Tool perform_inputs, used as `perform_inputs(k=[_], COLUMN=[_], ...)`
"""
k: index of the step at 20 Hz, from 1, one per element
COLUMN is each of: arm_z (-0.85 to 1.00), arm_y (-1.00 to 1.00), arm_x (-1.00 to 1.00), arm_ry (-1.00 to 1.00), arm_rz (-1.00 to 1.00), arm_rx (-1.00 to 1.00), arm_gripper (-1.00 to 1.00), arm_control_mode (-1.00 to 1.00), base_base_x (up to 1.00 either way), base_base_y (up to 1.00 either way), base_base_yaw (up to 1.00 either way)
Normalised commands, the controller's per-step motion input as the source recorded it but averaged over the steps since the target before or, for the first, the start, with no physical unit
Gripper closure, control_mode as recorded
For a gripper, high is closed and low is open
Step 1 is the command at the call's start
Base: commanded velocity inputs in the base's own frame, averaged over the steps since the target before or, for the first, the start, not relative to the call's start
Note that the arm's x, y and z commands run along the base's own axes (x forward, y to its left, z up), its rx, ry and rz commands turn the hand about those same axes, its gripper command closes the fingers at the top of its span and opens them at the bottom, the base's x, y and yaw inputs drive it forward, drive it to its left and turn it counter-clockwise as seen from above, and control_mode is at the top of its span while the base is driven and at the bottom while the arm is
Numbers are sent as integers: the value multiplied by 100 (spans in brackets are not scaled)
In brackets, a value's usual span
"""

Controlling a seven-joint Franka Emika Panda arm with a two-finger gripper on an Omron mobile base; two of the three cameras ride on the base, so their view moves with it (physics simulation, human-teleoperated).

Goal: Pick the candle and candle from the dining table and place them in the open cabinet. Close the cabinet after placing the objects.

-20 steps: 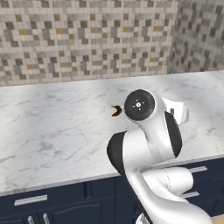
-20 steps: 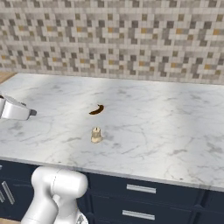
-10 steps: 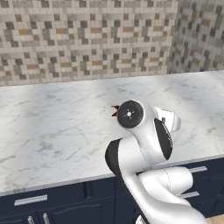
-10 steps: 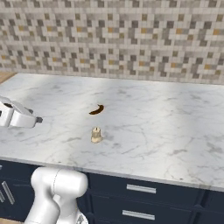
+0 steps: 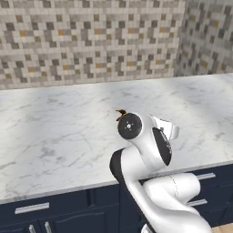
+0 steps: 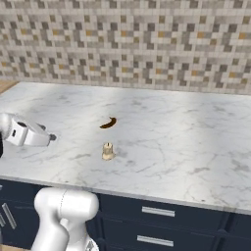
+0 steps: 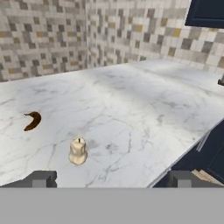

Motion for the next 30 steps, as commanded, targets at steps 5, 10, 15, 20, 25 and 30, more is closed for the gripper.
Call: perform_inputs(k=[5, 10, 15, 20, 25, 30], arm_z=[-47, -47, -36, -17, -7, -3], arm_y=[0, -2, -6, -18, -25, -23], arm_x=[21, 10, 15, 24, 25, 25], arm_ry=[-11, -11, -9, -9, -4, 2], arm_rz=[-1, -3, -5, -7, -7, -5], arm_rx=[0, 0, 2, 3, 4, 5], arm_gripper=[-100, -100, -100, -100, -100, -100], arm_control_mode=[-100, -100, -100, -100, -100, -100], base_base_x=[0, 0, 0, 0, 0, 0], base_base_y=[0, 0, 0, 0, 0, 0], base_base_yaw=[0, 0, 0, 0, 0, 0])
